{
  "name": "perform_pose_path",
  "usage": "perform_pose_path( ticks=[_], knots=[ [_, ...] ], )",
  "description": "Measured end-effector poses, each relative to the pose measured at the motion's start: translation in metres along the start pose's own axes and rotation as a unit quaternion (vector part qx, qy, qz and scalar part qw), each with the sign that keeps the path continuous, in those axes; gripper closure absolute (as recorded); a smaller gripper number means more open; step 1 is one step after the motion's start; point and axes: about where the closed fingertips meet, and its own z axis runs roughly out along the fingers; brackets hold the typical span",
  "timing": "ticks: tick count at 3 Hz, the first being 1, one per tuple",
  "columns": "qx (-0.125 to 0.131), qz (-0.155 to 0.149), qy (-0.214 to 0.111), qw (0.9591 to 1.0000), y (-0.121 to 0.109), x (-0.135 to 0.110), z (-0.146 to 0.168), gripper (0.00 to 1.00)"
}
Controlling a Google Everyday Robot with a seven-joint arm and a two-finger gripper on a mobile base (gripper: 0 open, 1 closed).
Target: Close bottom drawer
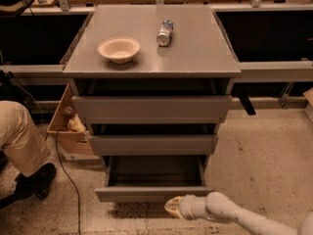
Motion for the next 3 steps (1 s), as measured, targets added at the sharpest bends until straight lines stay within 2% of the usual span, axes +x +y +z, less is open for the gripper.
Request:
perform_pose_path(
  ticks=[1, 2, 3],
  knots=[
    [-0.012, 0.016, -0.013, 0.9997, 0.037, 0.020, -0.022, 1.00],
    [-0.012, 0.016, -0.013, 0.9997, 0.037, 0.020, -0.022, 1.00],
    [0.002, 0.034, -0.036, 0.9988, 0.027, 0.026, -0.009, 1.00]
  ],
)
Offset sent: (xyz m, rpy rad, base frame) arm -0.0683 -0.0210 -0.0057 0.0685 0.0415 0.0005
